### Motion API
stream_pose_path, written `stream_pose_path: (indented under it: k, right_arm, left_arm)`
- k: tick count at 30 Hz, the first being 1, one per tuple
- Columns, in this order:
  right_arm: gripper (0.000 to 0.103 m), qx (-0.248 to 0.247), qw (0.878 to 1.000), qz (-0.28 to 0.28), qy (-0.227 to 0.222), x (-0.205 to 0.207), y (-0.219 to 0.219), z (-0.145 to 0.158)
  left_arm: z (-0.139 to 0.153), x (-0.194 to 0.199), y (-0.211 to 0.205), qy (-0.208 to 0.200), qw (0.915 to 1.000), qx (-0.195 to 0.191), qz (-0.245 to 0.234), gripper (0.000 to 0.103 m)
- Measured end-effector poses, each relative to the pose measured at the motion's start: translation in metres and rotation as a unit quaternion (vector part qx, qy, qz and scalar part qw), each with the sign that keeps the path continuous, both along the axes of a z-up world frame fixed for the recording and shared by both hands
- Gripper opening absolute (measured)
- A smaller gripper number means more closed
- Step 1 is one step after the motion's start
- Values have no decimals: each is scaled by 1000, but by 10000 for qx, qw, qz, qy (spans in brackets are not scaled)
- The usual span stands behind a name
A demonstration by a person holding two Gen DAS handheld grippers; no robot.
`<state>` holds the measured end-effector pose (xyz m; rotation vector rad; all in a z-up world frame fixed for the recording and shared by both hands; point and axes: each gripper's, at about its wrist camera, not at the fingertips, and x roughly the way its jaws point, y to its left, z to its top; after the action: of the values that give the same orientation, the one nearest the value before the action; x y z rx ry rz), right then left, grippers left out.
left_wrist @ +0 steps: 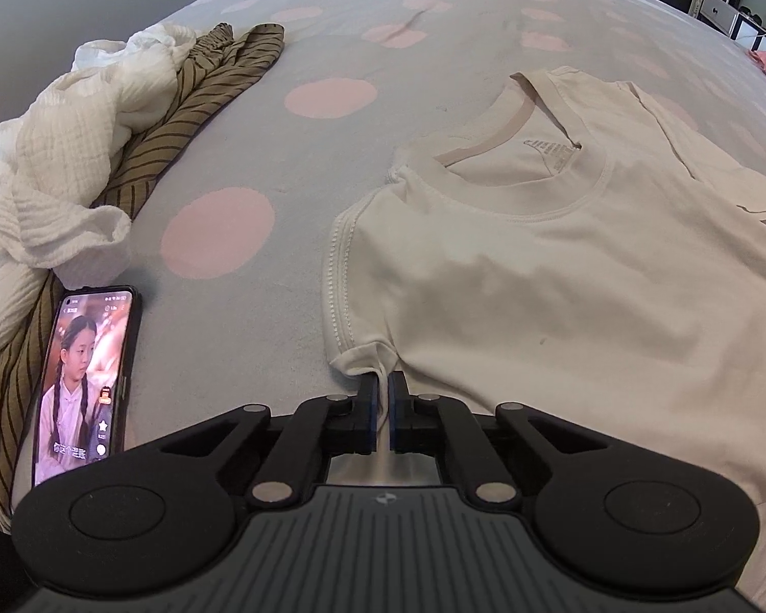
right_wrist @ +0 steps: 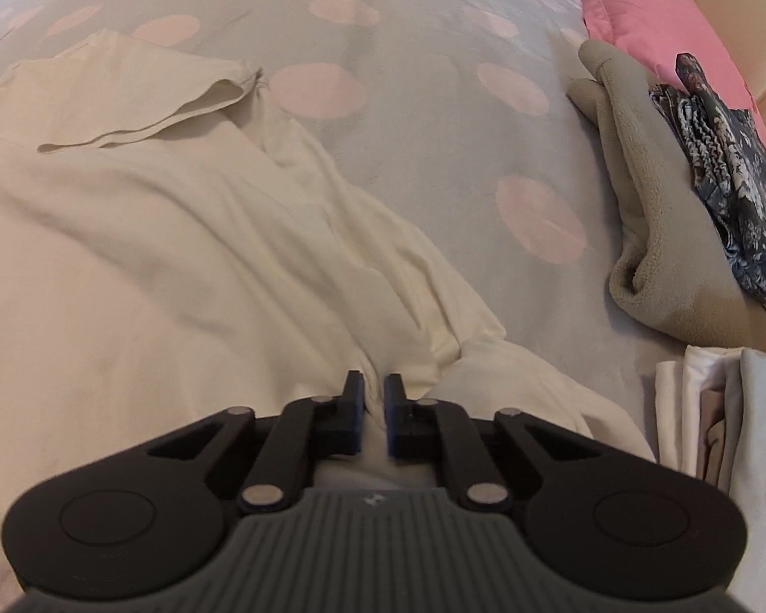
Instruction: Fold clothes
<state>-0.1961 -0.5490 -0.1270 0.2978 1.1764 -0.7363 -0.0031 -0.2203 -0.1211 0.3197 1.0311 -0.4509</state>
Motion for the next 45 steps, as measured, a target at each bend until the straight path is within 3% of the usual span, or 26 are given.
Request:
stream_pose_path:
  k: [6,12,18,24,28,30,38,42,45]
  right_arm:
    - [3,627,9970,460,-48,-17,45,17]
    - [3,1383,9848,1048,99,-41,118,23]
    - [3,2331,9555,1796,194,-63,204,33]
    - [3,3144,9175,2420,279,-72,268,41]
    - [5,2923,9245,2424,324,-72,269,46]
    - [11,2786,9298,2380,359,-71,262,50]
    - [13,1509,9565,2409,647,-56,213,79]
    - [22,1002,9609,2496,665,-32,189,86]
    - [22,800,9612,2563,627,-13,175,85]
  left_arm:
    - [16,-3,4,-238,9997,22,-35,2]
    - [30,-4,11,-371,9993,-81,46,2]
    - [42,-4,16,-594,9980,-181,119,2]
    - [51,0,22,-819,9961,-248,209,2]
    - [45,0,20,-815,9965,-109,166,2]
    - [42,1,18,-800,9967,-18,132,2]
    - [26,2,4,-633,9956,682,-142,2]
    - [23,7,-1,-456,9947,886,-256,2]
    - [17,13,-5,-236,9935,1052,-372,2]
